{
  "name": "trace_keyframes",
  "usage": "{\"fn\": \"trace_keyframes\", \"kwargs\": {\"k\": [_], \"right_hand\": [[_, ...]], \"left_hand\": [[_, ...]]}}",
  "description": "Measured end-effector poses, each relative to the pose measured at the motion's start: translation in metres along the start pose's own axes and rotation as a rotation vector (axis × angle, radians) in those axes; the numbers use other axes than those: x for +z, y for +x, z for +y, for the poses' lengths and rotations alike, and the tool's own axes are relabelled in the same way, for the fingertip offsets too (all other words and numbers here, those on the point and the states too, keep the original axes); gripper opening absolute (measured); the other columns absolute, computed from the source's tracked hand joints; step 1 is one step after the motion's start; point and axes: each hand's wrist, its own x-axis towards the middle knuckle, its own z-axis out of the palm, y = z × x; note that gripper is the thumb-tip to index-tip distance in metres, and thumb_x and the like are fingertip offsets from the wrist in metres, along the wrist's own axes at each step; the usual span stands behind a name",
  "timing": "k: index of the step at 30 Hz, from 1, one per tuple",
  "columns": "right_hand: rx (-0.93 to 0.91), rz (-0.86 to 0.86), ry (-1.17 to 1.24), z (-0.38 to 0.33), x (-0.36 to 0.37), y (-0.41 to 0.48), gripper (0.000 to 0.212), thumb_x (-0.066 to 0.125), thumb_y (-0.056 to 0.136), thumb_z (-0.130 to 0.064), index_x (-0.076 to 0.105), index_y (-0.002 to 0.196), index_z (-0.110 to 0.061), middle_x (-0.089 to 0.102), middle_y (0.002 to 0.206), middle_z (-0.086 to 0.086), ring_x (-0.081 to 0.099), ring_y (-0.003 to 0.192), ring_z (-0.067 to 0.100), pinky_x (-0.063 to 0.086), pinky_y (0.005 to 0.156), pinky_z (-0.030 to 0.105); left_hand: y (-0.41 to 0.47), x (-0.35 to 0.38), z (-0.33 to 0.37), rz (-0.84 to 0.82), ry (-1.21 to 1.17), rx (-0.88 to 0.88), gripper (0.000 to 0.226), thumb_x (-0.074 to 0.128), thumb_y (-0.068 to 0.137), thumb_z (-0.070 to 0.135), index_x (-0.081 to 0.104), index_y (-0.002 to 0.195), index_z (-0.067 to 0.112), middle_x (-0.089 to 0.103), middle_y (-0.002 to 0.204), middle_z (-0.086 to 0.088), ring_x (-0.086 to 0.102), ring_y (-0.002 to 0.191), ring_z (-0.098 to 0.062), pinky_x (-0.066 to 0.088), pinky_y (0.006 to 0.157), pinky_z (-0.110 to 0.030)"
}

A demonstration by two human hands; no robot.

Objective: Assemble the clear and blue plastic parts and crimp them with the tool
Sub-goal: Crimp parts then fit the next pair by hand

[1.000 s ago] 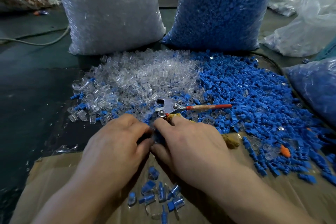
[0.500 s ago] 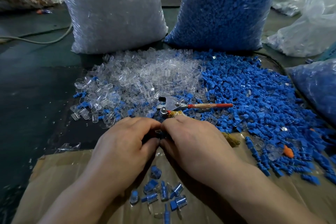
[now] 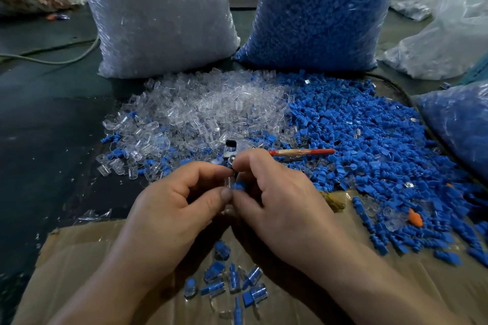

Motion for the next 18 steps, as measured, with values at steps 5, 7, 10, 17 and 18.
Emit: {"fn": "trace_keyframes", "kwargs": {"k": [5, 7, 10, 17, 18], "right_hand": [[0.064, -0.016, 0.098, 0.000, -0.001, 0.002, 0.016, 0.066, 0.090, -0.031, 0.062, 0.104, -0.034, 0.064, 0.092, -0.017, 0.057, 0.091, -0.002, 0.044, 0.074, 0.015], [0.128, -0.005, 0.256, 0.000, -0.002, 0.002, 0.011, 0.070, 0.089, -0.026, 0.067, 0.093, -0.036, 0.067, 0.087, -0.017, 0.062, 0.080, -0.006, 0.045, 0.066, 0.007], [0.206, 0.005, 0.391, 0.002, -0.002, 0.002, 0.011, 0.070, 0.089, -0.025, 0.068, 0.084, -0.034, 0.068, 0.071, -0.017, 0.062, 0.059, -0.002, 0.048, 0.054, 0.013], [0.335, -0.044, 0.646, -0.001, -0.004, 0.002, 0.008, 0.060, 0.096, -0.030, 0.064, 0.090, -0.031, 0.070, 0.066, 0.005, 0.067, 0.055, 0.022, 0.060, 0.054, 0.041], [0.346, -0.054, 0.699, -0.002, -0.004, 0.001, 0.008, 0.060, 0.096, -0.029, 0.064, 0.090, -0.029, 0.070, 0.066, 0.008, 0.067, 0.055, 0.025, 0.060, 0.055, 0.044]], "left_hand": [[0.003, 0.001, -0.007, 0.045, -0.161, -0.015, 0.039, 0.073, 0.070, 0.053, 0.074, 0.103, 0.031, 0.076, 0.088, -0.007, 0.075, 0.081, -0.027, 0.062, 0.074, -0.049], [0.002, 0.003, -0.008, 0.057, -0.250, -0.035, 0.038, 0.074, 0.072, 0.050, 0.074, 0.103, 0.028, 0.074, 0.086, -0.012, 0.073, 0.078, -0.030, 0.061, 0.072, -0.050], [0.002, 0.006, -0.005, 0.096, -0.295, -0.034, 0.024, 0.072, 0.078, 0.042, 0.073, 0.099, 0.030, 0.075, 0.085, -0.011, 0.073, 0.075, -0.026, 0.058, 0.064, -0.034], [0.000, 0.009, 0.014, 0.184, -0.465, -0.051, 0.012, 0.070, 0.073, 0.027, 0.074, 0.084, 0.024, 0.077, 0.089, -0.014, 0.075, 0.068, -0.026, 0.058, 0.053, -0.030], [0.000, 0.008, 0.017, 0.176, -0.506, -0.073, 0.009, 0.072, 0.074, 0.024, 0.074, 0.083, 0.022, 0.076, 0.086, -0.017, 0.074, 0.064, -0.027, 0.058, 0.050, -0.031]]}}
